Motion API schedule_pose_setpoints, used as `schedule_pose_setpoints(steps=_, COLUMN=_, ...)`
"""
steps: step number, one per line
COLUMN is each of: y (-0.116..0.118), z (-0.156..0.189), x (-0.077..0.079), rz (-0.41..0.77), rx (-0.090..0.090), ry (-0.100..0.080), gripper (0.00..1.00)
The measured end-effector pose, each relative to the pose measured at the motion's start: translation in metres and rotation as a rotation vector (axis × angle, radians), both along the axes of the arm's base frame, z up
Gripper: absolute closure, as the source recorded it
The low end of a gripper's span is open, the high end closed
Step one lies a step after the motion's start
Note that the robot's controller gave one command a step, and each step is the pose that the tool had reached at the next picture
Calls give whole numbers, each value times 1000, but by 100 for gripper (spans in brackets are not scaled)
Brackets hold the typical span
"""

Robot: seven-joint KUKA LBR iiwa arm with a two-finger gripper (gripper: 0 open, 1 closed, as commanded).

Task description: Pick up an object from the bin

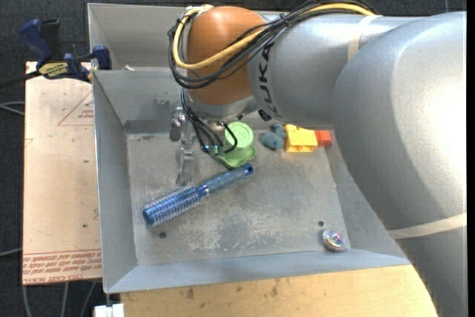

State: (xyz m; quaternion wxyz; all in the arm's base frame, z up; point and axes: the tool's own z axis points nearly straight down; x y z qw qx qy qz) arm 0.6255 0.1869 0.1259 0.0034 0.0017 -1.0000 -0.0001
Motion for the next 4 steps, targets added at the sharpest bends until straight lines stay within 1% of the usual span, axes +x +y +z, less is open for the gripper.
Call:
schedule_pose_setpoints(steps=1, y=-35, z=-47, x=-40, rz=13, rx=4, ry=-5, gripper=0)
schedule_pose_setpoints(steps=2, y=-34, z=-44, x=-36, rz=14, rx=5, ry=-19, gripper=100)
schedule_pose_setpoints(steps=3, y=-17, z=96, x=-15, rz=32, rx=4, ry=-20, gripper=100)
schedule_pose_setpoints(steps=4, y=-18, z=90, x=-17, rz=31, rx=2, ry=-10, gripper=0)
